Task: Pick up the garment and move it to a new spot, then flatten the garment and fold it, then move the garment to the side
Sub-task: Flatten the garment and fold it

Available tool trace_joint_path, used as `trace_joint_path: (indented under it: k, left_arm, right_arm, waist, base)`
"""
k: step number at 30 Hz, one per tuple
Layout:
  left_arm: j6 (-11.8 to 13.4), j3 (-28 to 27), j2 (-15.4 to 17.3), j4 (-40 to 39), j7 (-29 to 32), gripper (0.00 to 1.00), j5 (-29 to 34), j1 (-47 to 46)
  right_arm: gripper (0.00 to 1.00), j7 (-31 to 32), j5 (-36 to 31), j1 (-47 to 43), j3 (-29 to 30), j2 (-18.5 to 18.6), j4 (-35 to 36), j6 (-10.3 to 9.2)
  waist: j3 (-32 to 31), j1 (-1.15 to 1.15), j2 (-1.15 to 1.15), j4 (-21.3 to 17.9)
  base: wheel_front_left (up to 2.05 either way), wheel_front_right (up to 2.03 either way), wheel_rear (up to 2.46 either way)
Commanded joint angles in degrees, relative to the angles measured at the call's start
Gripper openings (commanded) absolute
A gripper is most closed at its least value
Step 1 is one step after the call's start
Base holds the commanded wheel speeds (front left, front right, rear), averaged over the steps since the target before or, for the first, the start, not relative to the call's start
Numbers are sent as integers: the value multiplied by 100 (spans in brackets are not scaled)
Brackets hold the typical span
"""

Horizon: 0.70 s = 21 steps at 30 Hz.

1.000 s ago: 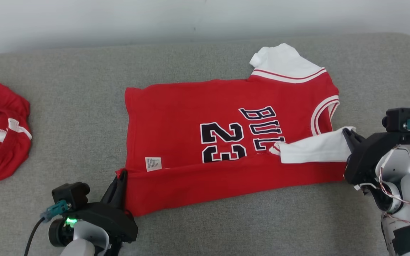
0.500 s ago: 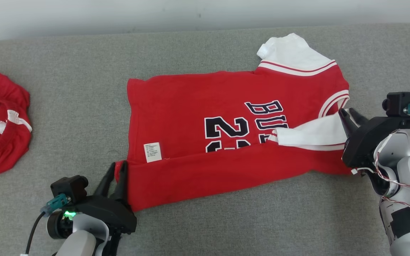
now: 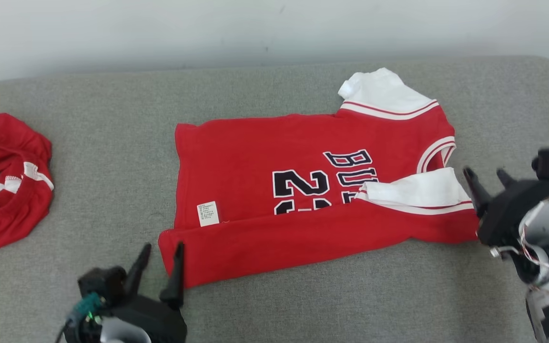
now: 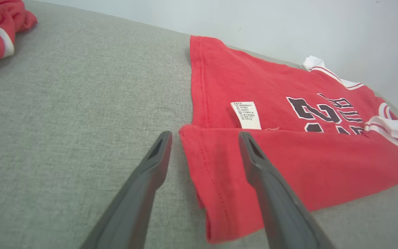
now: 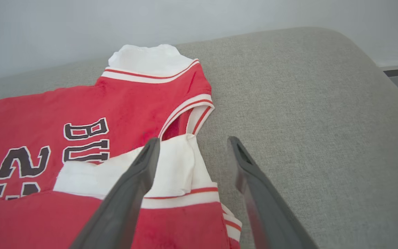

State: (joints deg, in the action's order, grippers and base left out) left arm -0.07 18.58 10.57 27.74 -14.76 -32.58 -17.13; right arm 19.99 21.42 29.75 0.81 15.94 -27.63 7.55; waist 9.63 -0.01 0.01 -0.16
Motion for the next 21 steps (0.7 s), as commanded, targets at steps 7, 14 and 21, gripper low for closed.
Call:
trace_joint_path:
  k: [7,14,21]
  left_arm:
    - [294,248,-38,41,23,100,335,258]
    - [478,331,-99,192,112,100,420,8]
    - [556,382,-154,384,261,100,440,-252]
  right_arm:
    - [100,465,-265,-529,392,-17,-9,-11]
    - [100,754,-521,-530,565,-200,-167,-11]
    - [100,999,-817,-449,736,-322,-405,-12]
  waist:
    - [29,1,-1,36]
    - [201,1,-1,107]
    - [275,1,-1,159]
  base:
    - [0,0,0]
    - [0,0,0]
    - [0,0,0]
